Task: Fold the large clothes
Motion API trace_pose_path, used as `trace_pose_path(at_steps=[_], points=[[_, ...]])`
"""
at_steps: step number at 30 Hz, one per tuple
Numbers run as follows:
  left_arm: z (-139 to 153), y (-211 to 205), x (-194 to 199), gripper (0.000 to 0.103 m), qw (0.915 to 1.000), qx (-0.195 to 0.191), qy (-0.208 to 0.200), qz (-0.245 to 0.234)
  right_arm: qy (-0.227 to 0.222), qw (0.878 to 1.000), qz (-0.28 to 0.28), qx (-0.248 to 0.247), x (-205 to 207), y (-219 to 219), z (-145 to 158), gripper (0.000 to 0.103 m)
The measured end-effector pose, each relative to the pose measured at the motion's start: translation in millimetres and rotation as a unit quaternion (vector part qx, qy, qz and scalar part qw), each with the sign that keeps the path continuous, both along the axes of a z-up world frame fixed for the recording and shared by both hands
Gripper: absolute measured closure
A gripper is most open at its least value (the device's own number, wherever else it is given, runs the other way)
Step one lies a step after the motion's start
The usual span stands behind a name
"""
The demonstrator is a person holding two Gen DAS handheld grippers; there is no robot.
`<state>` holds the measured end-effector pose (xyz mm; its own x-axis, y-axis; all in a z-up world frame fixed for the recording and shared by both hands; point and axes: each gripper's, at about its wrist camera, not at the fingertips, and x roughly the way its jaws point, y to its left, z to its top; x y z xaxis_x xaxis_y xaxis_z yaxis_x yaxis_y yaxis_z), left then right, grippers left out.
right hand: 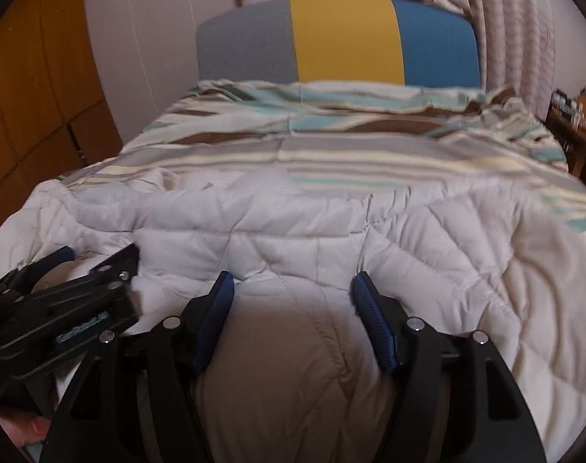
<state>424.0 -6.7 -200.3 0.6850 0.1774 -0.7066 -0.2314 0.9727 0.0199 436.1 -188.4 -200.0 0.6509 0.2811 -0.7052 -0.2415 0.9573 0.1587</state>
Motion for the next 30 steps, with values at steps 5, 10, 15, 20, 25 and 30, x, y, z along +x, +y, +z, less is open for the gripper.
trace_pose_path(at_steps=[5, 10, 15, 20, 25, 30], points=[[0.2, 0.2, 3.7, 0.003, 0.9999, 0.003, 0.011, 0.002, 0.008, 1.000, 0.000, 0.002, 5.3, -1.4, -4.3, 0.036], [21.2, 9.7, -7.0, 0.003, 0.9981, -0.026, 0.048, -0.030, 0.032, 0.998, 0.018, 0.040, 7.5, -12.5, 6.4, 0.032], [58.0, 37.2, -44.3, 0.003, 0.9994, 0.029, 0.004, -0.019, -0.013, 0.997, -0.001, 0.077, -29.4, -42.1, 47.7, 0.032], [59.5, 72.6, -62.3, 0.003, 0.9953, 0.091, 0.000, 0.035, -0.029, 0.999, -0.031, 0.025, -51.8, -65.7, 53.3, 0.028], [32.3, 97.5, -55.2, 0.003, 0.9952, 0.075, 0.032, 0.054, 0.006, 0.998, -0.060, -0.009, -38.1, -82.1, 25.1, 0.027], [11.5, 108.6, -52.6, 0.003, 0.9978, 0.034, 0.019, 0.054, -0.001, 0.997, -0.060, -0.046, -35.3, -69.9, 2.0, 0.023]])
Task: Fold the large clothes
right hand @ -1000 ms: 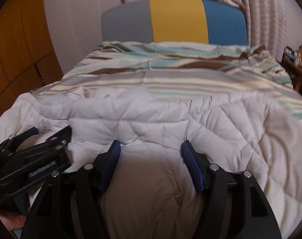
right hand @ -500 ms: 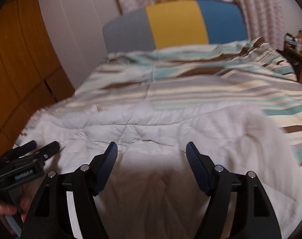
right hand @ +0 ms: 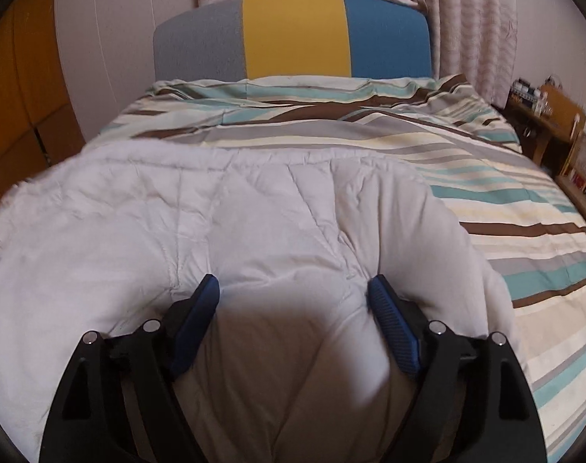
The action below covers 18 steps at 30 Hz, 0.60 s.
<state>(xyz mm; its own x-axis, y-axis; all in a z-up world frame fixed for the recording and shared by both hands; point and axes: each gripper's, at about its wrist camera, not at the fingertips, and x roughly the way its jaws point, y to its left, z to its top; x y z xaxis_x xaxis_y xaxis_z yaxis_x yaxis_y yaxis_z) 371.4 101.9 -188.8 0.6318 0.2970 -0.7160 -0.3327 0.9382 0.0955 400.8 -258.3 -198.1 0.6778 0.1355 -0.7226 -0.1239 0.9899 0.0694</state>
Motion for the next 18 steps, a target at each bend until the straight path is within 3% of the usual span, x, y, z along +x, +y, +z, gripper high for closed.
trace_pose_path(at_steps=[3, 9, 18], points=[[-7.4, 5.8, 5.4, 0.003, 0.9997, -0.022, 0.008, 0.002, 0.005, 1.000, 0.000, -0.005, 5.6, 4.0, -6.3, 0.022], [-3.6, 2.6, -0.5, 0.003, 0.9998, -0.020, 0.007, 0.004, 0.006, 1.000, -0.001, -0.003, 7.8, 3.7, -7.5, 0.022], [26.2, -21.9, -61.8, 0.003, 0.9990, 0.013, -0.041, 0.014, -0.001, 1.000, -0.001, -0.004, 8.0, 1.8, -5.1, 0.021]])
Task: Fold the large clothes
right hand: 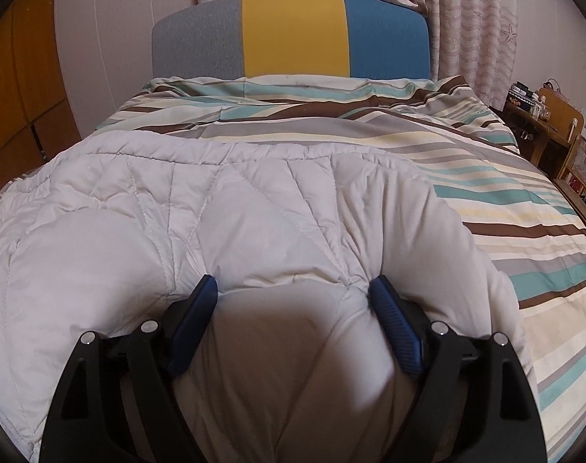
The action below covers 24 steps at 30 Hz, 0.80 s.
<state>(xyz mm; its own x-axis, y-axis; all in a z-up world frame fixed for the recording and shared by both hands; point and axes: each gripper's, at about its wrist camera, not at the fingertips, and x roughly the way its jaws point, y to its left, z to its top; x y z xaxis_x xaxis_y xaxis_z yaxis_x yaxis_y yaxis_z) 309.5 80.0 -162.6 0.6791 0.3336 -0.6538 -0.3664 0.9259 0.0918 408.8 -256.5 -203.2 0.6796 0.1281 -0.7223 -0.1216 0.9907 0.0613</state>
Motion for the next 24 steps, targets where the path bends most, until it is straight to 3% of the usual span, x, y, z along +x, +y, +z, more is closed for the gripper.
trace_pose_path(at_steps=[3, 9, 18, 24], points=[[-17.1, -1.7, 6.0, 0.003, 0.9993, 0.035, 0.015, 0.004, -0.002, 1.000, -0.001, -0.001, -2.1, 1.4, 0.4, 0.020], [-24.9, -2.7, 17.1, 0.003, 0.9987, 0.040, 0.033, 0.004, -0.001, 1.000, -0.003, -0.011, -2.8, 5.0, 0.5, 0.019], [1.8, 7.8, -29.0, 0.003, 0.9998, 0.006, 0.017, 0.013, 0.026, 1.000, 0.000, -0.012, -5.0, 3.4, 13.8, 0.015], [15.9, 30.1, -73.3, 0.003, 0.9989, -0.021, -0.008, 0.042, 0.006, 1.000, -0.010, 0.011, -37.3, -2.8, 39.7, 0.009]])
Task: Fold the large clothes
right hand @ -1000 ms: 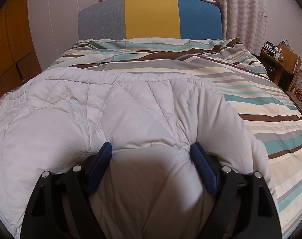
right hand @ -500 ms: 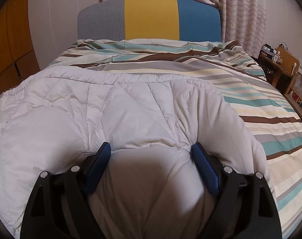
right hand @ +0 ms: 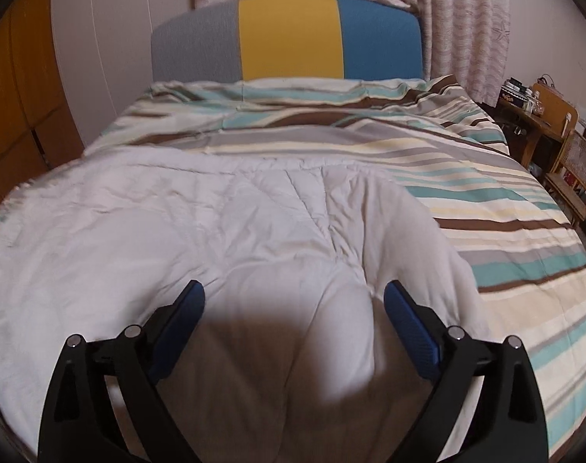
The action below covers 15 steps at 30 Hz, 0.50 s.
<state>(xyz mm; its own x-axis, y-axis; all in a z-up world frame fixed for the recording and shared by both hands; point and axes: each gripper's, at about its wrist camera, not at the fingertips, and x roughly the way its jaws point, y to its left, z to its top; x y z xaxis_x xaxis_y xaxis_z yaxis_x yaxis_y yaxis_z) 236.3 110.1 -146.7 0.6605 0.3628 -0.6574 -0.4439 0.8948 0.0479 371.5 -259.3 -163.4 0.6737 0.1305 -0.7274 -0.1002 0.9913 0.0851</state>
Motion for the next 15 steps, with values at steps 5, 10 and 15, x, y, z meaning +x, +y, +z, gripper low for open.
trace_pose_path(at_steps=[5, 10, 15], points=[[-5.1, 24.9, -35.0, 0.003, 0.9978, -0.060, -0.011, 0.027, -0.017, 0.999, 0.027, 0.027, -38.9, 7.5, 18.0, 0.009], [-12.9, 25.8, -52.3, 0.003, 0.9951, -0.097, -0.009, 0.013, -0.024, 0.998, 0.047, 0.043, -67.4, 21.6, 27.4, 0.010], [-19.6, 19.0, -64.7, 0.005, 0.9817, -0.183, -0.047, -0.022, -0.035, 0.994, 0.084, 0.060, -96.3, 41.4, 31.1, 0.039]])
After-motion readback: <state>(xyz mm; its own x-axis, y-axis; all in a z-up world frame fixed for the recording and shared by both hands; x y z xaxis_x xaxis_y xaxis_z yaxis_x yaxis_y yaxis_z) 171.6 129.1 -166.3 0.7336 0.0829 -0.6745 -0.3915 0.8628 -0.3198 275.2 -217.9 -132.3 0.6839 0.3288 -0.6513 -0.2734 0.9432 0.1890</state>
